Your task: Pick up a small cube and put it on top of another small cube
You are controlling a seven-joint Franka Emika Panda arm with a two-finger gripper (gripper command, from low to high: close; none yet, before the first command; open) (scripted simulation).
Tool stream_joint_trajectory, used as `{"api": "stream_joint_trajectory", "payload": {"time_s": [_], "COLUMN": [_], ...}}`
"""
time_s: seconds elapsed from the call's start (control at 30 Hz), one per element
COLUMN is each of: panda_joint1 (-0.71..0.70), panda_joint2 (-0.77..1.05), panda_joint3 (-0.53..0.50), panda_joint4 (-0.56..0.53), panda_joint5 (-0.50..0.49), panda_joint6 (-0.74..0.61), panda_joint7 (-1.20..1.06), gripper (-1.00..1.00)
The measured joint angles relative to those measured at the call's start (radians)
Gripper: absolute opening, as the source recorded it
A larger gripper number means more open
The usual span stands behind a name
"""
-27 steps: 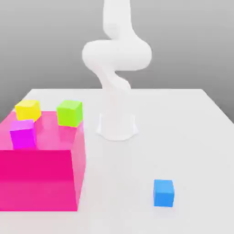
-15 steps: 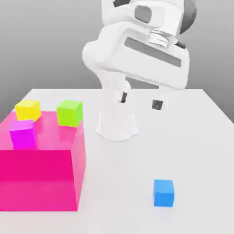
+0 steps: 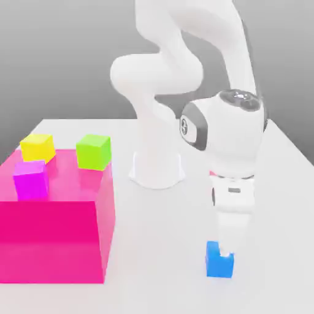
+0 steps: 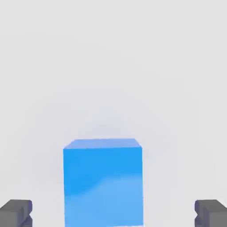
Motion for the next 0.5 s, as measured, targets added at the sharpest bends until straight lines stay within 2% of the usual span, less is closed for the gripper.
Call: {"api": "stream_joint_trajectory", "payload": {"time_s": [0.23, 0.27, 0.5], "panda_joint1": [0.076, 0.091, 0.092], "panda_joint2": [0.149, 0.168, 0.171], "panda_joint3": [-0.097, -0.115, -0.117], "panda_joint4": [0.025, 0.028, 0.028], "panda_joint5": [-0.094, -0.105, -0.110], "panda_joint6": [0.118, 0.133, 0.133], "panda_joint7": [0.068, 0.076, 0.080], "gripper": [0.00, -1.00, -1.00]}}
